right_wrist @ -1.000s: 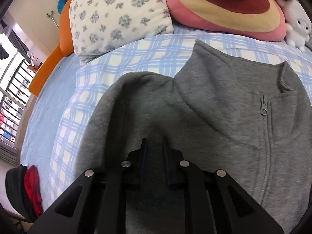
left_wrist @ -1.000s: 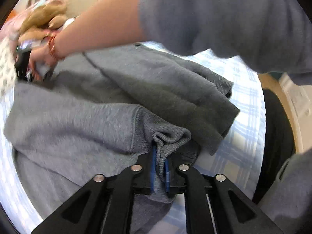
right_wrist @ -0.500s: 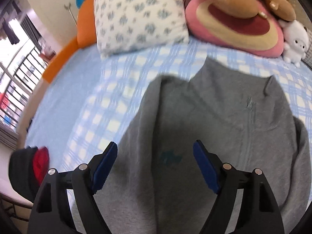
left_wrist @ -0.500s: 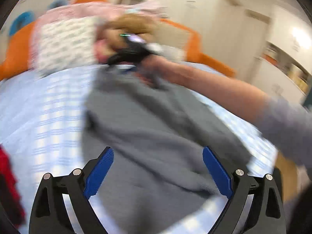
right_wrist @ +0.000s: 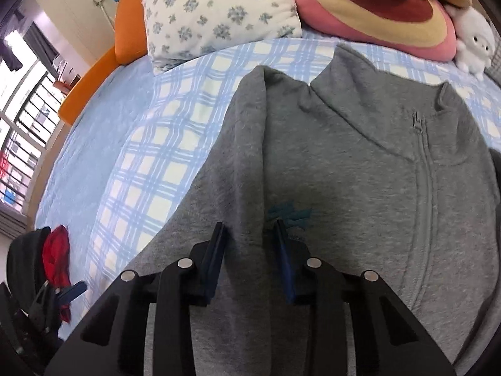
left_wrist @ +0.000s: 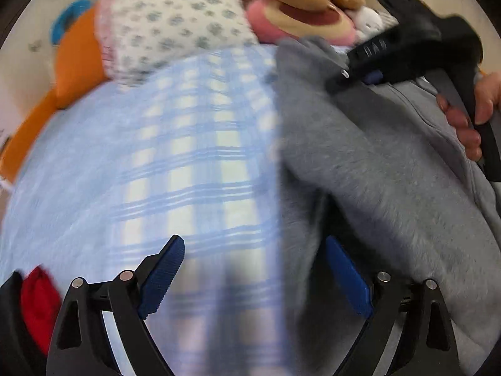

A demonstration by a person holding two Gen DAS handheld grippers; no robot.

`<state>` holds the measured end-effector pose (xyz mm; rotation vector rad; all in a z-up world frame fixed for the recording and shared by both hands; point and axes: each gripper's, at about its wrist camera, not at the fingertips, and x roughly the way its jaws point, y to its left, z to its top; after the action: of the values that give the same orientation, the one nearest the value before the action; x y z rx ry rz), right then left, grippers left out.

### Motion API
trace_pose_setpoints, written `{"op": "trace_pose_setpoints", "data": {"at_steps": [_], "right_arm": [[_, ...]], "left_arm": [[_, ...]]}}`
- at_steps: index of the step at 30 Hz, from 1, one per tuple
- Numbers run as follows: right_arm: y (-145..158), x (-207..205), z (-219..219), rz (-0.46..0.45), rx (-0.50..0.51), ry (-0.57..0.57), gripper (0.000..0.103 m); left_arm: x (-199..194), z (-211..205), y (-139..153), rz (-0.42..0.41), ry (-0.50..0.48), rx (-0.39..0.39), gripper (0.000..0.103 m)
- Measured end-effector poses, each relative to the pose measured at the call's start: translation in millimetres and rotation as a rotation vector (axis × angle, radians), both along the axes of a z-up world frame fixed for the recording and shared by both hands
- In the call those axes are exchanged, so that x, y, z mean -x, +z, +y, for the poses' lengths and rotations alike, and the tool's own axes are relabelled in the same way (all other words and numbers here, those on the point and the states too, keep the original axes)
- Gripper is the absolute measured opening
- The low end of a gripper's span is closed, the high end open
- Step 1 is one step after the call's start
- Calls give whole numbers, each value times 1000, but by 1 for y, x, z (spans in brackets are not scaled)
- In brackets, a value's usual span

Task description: Fold large clothes

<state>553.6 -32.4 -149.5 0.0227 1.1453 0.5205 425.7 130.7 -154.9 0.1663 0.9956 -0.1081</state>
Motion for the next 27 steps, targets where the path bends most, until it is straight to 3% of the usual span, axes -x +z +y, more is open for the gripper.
{"op": "trace_pose_setpoints", "data": {"at_steps": [2,4,9,11,12,13,15,16,17,18,22,27], "right_arm": [[2,-1,-2,-8,0,1,32],[2,-2,-5,-8,4,1,32],[-5,0,-4,30,-26,49,32],[-7,4,-2,38,-17,79,38],[-7,7,-1,34,-10,96,49],[-6,9,0,44,-22,113,53],[-5,13,2,45,-30,129,55],[-5,15,3,38,-22,135,49],[-4,17,3,29,-12,141,27],[-6,18,4,35,-4,149,17],[-2,20,-2,34,-22,141,12],[1,23,-13,12,25,133,12]], "left_arm": [[-8,-5,-2,1,-44,72,84],[-17,-10,-5,-15,-67,38,84],[-39,-11,-12,-35,-63,45,88],[-45,-10,-13,-51,-54,19,89],[-48,-10,-13,-59,-55,0,89],[-50,-9,-14,-67,-56,-22,90],[-51,-8,-15,-90,-46,-70,90],[-51,-4,-16,-104,-26,-95,90],[-53,1,-16,-105,-9,-104,90],[-52,6,-16,-107,11,-108,89],[-49,37,-15,-112,72,-50,91],[-39,41,-8,-150,86,-29,91]]}}
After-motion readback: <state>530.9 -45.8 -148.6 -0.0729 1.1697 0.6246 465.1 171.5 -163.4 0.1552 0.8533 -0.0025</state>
